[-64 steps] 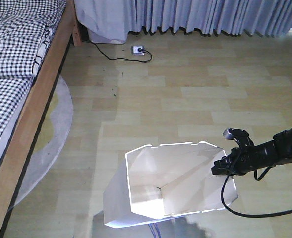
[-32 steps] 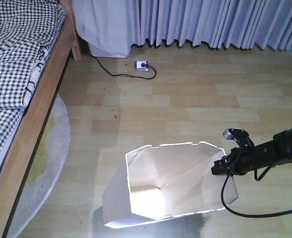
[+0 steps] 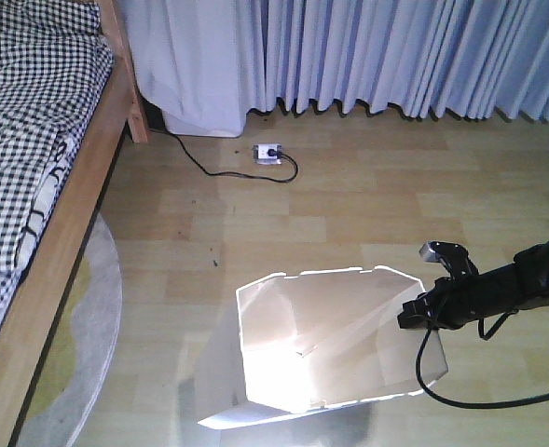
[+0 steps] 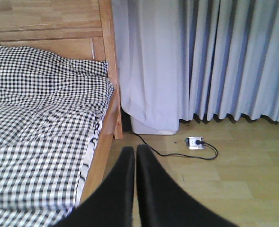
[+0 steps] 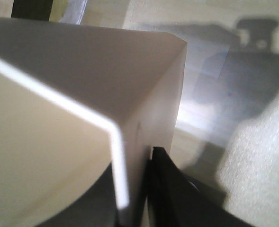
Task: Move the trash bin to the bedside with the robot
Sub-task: 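Carry the bin with the right gripper toward the bedside by the curtains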
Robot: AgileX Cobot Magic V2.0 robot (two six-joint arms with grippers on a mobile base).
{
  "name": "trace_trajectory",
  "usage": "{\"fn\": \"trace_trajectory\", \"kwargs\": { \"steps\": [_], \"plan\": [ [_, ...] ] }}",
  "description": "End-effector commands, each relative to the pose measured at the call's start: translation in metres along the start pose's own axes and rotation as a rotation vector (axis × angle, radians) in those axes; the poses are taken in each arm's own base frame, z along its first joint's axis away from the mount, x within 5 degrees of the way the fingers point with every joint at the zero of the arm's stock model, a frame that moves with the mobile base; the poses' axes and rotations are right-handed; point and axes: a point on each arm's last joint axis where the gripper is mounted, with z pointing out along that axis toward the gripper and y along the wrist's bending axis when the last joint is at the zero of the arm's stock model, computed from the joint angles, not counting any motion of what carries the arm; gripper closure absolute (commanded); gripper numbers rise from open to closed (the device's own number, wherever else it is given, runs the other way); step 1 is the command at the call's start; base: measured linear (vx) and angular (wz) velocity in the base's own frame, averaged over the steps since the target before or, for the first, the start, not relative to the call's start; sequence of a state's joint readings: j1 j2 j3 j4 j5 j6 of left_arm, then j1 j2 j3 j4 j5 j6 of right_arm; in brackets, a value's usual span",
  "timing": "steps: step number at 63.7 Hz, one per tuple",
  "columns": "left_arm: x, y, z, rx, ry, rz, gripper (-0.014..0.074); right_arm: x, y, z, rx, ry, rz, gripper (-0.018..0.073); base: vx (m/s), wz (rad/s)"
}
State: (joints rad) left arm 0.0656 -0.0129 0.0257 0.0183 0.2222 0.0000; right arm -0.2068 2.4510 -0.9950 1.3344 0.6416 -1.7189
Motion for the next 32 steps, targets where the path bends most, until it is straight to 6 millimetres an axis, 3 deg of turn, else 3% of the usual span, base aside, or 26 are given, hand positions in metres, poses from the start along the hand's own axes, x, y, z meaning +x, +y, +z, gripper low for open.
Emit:
{"fn": "trace_trajectory", "kwargs": {
  "steps": [1, 32],
  "plan": [
    [-0.0009, -0.0001, 0.0002, 0.000, -0.067, -0.004, 0.0603, -0.0238, 0.0278, -0.0233, -0.221, -0.128, -0.006, 0.0566, 0.40, 0.06],
    [-0.0009, -0.0001, 0.0002, 0.000, -0.067, -0.004, 0.0603, -0.0238, 0.0278, -0.0233, -0.221, -0.128, -0.006, 0.0566, 0.39, 0.04]
  ]
}}
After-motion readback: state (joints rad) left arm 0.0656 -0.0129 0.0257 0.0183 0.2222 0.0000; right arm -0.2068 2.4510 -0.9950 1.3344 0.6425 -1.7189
